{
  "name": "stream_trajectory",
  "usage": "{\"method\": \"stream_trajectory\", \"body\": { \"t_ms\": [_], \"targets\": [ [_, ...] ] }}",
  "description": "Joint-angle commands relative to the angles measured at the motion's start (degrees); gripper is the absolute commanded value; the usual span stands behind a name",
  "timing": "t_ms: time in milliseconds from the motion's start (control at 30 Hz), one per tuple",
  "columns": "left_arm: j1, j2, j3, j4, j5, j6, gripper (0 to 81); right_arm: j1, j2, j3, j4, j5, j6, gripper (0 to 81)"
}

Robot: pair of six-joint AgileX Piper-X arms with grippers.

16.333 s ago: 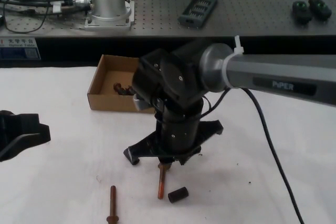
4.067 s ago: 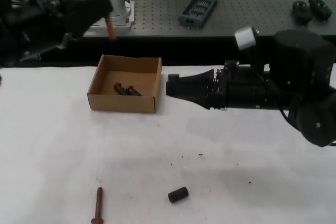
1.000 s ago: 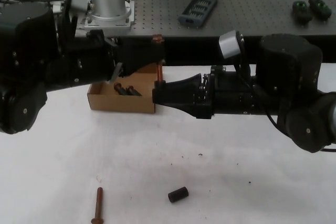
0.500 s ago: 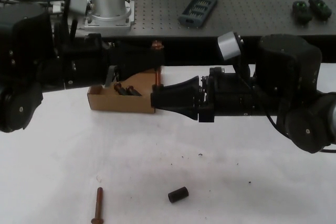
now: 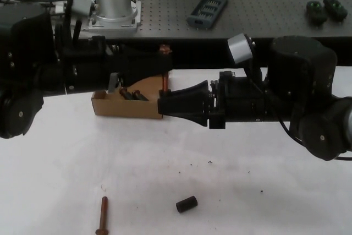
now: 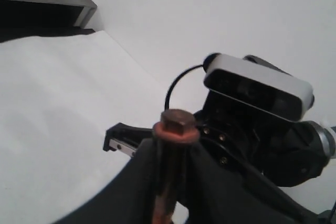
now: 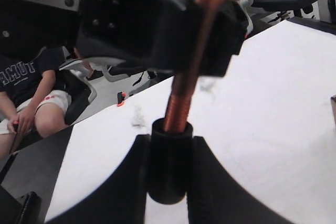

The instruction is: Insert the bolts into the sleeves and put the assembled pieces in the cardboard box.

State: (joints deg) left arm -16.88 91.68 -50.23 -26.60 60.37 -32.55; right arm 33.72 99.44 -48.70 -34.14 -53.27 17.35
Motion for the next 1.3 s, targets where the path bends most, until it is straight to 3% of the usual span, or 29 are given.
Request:
{"method": "stream_trajectory", "body": {
  "t_ms": [0, 67, 133, 333, 433, 600, 733, 900, 1000, 1267],
  "targets": [
    [-0.2, 0.2, -0.3, -0.2, 1.9, 0.4, 33.6, -0.3, 0.0, -0.3, -1.0, 0.9, 0.0, 5.1],
    [-0.2, 0.2, -0.3, -0.2, 1.9, 0.4, 48.6, -0.3, 0.0, -0.3, -1.0, 0.9, 0.0, 5.1],
    [-0.2, 0.2, -0.3, -0.2, 1.8, 0.4, 54.7, -0.3, 0.0, -0.3, -1.0, 0.9, 0.0, 5.1],
    [-0.2, -1.4, -0.3, -0.5, 1.2, 0.4, 54.5, -0.6, 0.0, -0.3, -1.0, 0.9, 0.0, 5.1],
    [1.2, -3.0, -0.3, -0.5, -3.0, 0.6, 54.5, -1.1, 0.0, -0.3, -1.0, 0.9, 1.2, 5.1],
    [8.8, -6.5, -0.3, 2.7, -9.2, 3.5, 54.1, -2.5, 0.0, -4.9, 1.2, 4.6, 3.4, 5.1],
    [15.7, -13.3, -0.3, 19.6, -12.7, 13.9, 45.5, -2.9, 0.4, -13.9, 14.2, 10.8, -3.4, 5.1],
    [17.4, -23.5, -0.3, 45.1, -32.8, 30.6, 44.5, -2.9, 6.6, -29.1, 33.4, 15.5, -11.8, 5.1],
    [17.4, -27.2, -0.3, 50.6, -36.8, 30.9, 44.3, -2.9, 12.8, -37.2, 37.0, 16.5, -11.8, 5.1],
    [17.4, -32.2, -0.3, 53.5, -37.1, 23.0, 41.1, -2.5, 30.6, -58.0, 44.4, 18.0, -6.8, 5.1]
  ]
}}
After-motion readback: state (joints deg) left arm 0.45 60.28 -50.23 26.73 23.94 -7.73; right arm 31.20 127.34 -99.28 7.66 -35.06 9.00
